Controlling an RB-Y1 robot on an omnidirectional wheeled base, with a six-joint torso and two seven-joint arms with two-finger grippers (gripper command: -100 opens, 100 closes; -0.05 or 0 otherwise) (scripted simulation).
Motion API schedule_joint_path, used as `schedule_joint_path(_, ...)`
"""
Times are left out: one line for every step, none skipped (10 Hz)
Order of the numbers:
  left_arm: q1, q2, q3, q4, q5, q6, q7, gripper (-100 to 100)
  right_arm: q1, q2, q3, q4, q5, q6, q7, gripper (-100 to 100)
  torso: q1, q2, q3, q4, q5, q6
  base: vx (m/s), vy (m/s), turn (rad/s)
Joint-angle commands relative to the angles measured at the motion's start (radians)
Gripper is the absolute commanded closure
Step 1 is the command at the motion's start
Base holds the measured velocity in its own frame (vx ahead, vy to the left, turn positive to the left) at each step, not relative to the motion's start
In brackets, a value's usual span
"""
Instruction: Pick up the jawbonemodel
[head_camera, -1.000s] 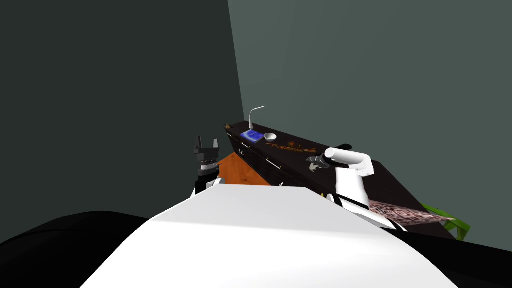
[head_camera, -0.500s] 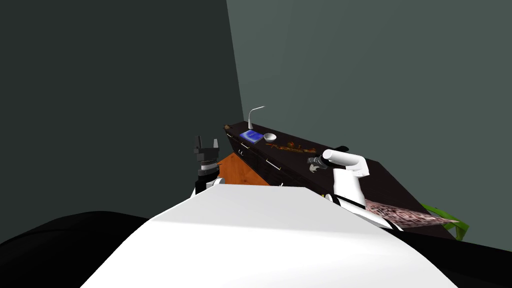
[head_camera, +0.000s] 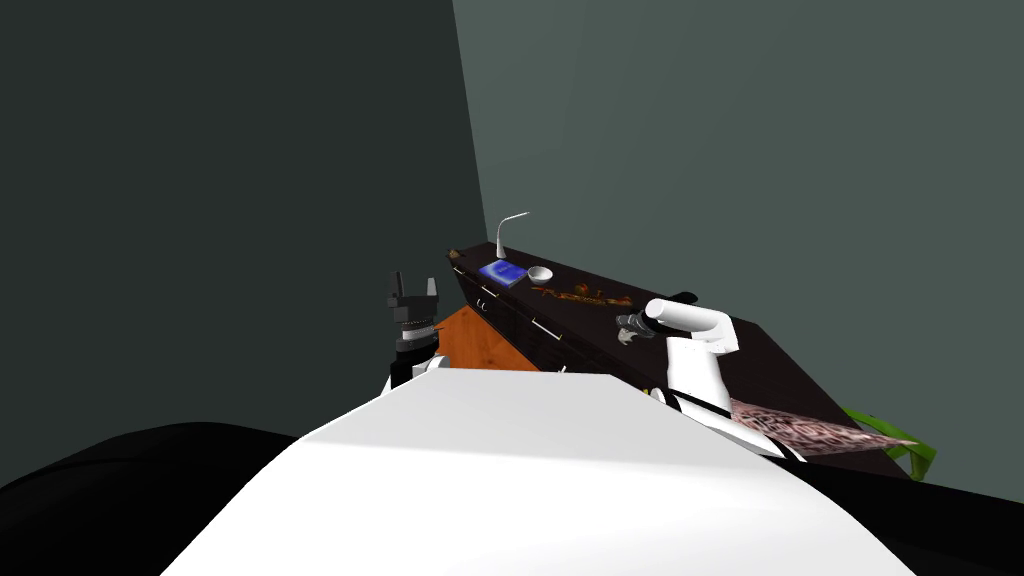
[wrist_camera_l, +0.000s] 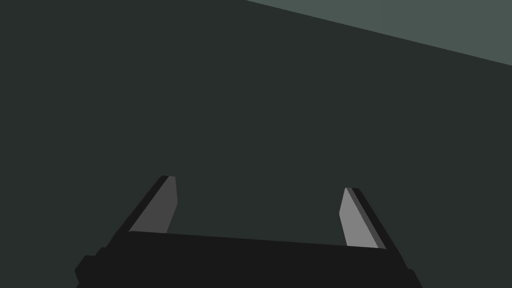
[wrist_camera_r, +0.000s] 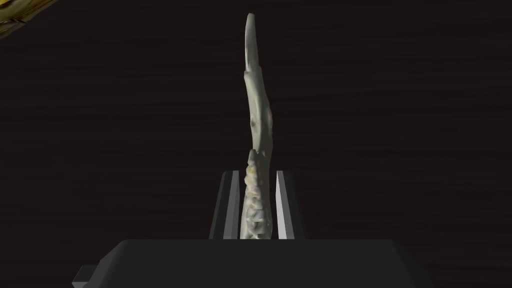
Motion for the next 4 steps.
schedule_joint_path(0.0, 0.0, 0.0, 0.0, 0.0, 0.0, 0.0, 0, -0.001, -0.01, -0.001, -0.023, -0.008, 0.028, -0.011, 100, 0.0, 0.0, 0.0, 0.0, 0.0, 0.0, -0.022, 0.004, 0.041)
schedule_joint_path(0.0, 0.0, 0.0, 0.0, 0.0, 0.0, 0.0, 0, -0.002, -0.015, -0.002, -0.035, -0.011, 0.043, -0.018, 100, 0.001, 0.001, 0.001, 0.0, 0.0, 0.0, -0.034, 0.006, 0.036)
schedule_joint_path(0.0, 0.0, 0.0, 0.0, 0.0, 0.0, 0.0, 0, 0.003, -0.011, -0.004, -0.034, -0.011, 0.034, -0.013, 100, 0.001, 0.002, 0.002, 0.001, 0.001, 0.0, -0.014, 0.001, 0.003)
schedule_joint_path(0.0, 0.0, 0.0, 0.0, 0.0, 0.0, 0.0, 0, 0.003, -0.012, -0.004, -0.037, -0.012, 0.039, -0.014, 0, 0.001, 0.002, 0.001, 0.0, 0.0, 0.0, 0.0, 0.0, 0.0)
